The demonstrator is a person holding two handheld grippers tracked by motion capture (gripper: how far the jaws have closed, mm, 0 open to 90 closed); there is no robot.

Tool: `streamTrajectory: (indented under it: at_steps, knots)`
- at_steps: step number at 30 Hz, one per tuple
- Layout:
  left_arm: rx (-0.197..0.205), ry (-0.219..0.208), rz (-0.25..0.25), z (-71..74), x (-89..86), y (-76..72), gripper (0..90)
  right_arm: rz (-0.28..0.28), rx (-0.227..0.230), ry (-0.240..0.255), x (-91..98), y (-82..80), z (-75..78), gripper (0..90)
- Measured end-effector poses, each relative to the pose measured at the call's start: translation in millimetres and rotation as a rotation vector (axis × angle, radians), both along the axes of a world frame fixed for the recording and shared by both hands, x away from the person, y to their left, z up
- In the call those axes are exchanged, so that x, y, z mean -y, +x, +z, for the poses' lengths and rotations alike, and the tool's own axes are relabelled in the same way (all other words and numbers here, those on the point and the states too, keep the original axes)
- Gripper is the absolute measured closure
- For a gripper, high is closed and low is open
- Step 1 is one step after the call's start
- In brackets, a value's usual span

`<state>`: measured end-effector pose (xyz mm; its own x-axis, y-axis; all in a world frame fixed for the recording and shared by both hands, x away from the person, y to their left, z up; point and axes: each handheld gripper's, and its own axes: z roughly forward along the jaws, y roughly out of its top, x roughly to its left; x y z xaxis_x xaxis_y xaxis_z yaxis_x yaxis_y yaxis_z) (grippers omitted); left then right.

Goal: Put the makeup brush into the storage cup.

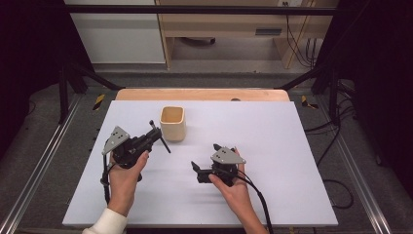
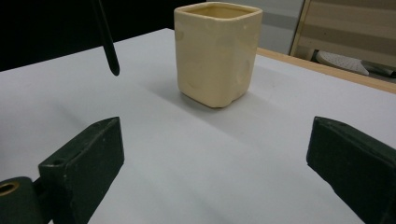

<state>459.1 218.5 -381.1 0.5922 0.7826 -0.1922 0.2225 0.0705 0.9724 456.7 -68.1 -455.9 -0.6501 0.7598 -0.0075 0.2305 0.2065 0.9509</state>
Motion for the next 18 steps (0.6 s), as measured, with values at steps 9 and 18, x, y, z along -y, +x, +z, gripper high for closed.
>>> streamTrajectory:
  at_steps: [9, 18]
  knots:
    - [0.013, 0.021, 0.003, 9.5, 0.2, 2.9, 84.0, -0.002, -0.005, 0.007, 1.5, 0.4, -0.8, 4.3]
    - [0.037, 0.036, 0.016, 27.3, -2.4, 10.5, 84.0, 0.01, -0.002, 0.018, 3.7, 0.7, 1.2, 4.5]
